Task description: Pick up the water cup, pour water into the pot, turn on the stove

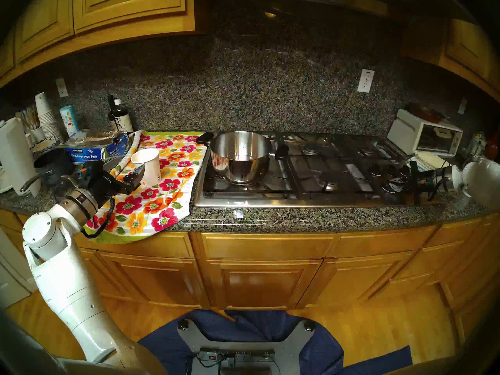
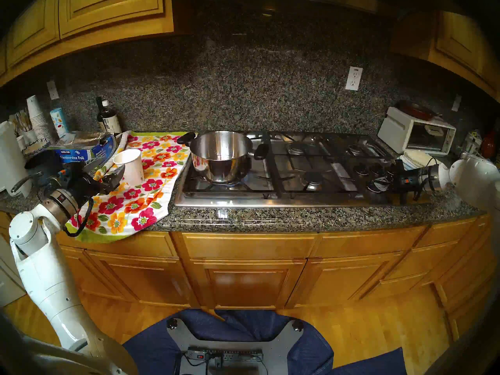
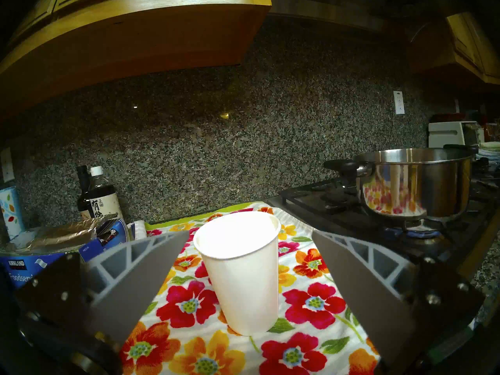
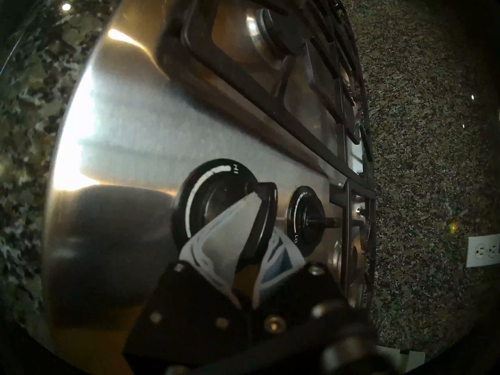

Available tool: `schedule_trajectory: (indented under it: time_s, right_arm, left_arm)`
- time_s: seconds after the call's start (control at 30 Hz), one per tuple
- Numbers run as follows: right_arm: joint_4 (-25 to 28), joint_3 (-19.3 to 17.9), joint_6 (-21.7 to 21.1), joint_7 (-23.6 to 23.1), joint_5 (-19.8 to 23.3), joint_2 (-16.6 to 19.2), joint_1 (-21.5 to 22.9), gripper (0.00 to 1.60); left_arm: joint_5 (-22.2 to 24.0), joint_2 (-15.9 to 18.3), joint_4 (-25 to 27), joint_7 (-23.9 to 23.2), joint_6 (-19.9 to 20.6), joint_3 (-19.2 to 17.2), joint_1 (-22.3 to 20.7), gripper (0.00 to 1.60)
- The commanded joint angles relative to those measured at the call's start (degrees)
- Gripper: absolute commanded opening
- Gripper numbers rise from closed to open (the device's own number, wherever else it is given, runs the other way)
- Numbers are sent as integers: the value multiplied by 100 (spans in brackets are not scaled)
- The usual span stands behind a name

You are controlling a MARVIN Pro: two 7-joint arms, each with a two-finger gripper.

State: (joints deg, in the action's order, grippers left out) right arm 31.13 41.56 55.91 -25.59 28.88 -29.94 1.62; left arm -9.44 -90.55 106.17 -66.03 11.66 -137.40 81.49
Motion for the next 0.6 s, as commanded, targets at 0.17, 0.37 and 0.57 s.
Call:
schedule_trajectory:
  time_s: [0.17,0.37,0.57]
  right_arm:
    - [-77,-224,-91,206,-355,-191,61,0]
    - [2,-341,-91,-85,-317,-33,359,0]
    - [38,-438,-91,-533,-316,125,719,0]
  left_arm:
    - [108,23,148,-12,6,4,-149,160]
    - [105,24,146,-11,4,5,-148,160]
    - [97,27,143,-8,0,8,-145,160]
